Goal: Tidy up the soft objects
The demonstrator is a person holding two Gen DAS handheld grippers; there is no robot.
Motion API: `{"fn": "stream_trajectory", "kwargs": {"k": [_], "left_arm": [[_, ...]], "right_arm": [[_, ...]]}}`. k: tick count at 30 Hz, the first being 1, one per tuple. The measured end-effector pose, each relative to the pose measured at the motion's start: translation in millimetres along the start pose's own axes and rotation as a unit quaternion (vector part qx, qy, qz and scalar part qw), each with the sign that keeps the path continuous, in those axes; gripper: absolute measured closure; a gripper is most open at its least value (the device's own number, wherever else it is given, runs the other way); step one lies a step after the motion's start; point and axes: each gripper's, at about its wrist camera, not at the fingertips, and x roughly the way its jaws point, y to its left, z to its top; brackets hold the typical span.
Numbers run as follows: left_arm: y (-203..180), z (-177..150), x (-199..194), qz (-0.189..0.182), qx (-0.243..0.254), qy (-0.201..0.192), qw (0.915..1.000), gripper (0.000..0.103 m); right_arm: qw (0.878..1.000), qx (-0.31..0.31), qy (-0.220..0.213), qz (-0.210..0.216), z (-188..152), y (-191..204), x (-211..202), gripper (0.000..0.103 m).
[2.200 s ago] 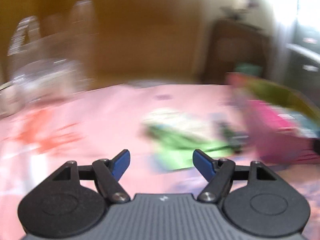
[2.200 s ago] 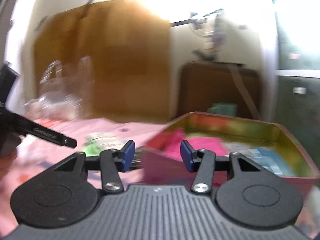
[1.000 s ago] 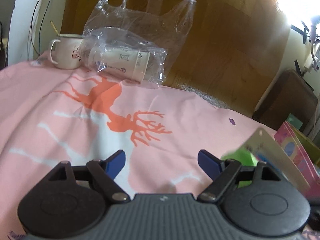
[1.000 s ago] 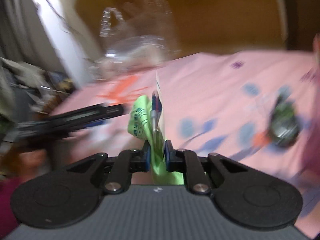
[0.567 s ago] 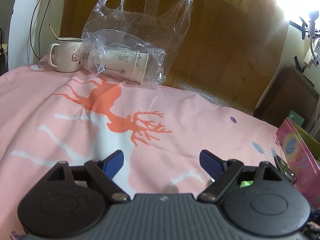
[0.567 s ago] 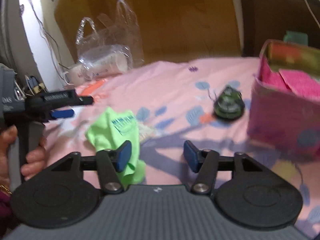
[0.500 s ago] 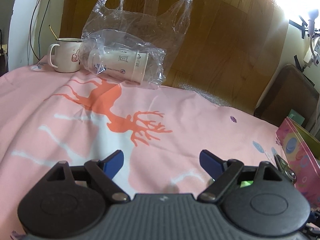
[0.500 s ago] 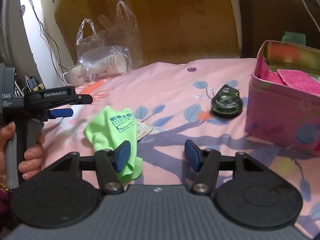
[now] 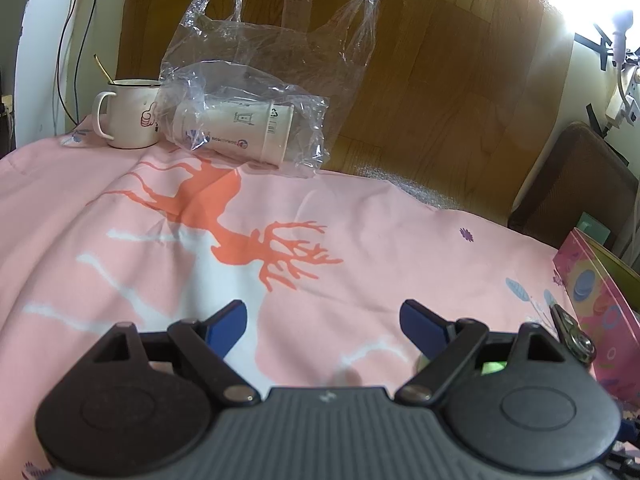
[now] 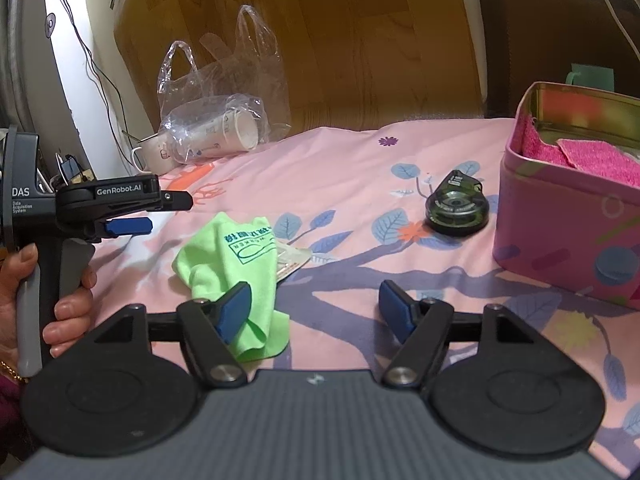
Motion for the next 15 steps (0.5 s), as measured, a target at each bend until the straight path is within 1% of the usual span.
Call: {"fn": "stream_trajectory", "kwargs": {"k": [15], "left_arm": [[-5.1,-1.3,-0.1,0.005,0.016,-0.001,0.9999,0.016]], "right_arm": [[1.000,0.017,-0.009,-0.002,-1.3,-3.5,-3.5,0.028]]}}
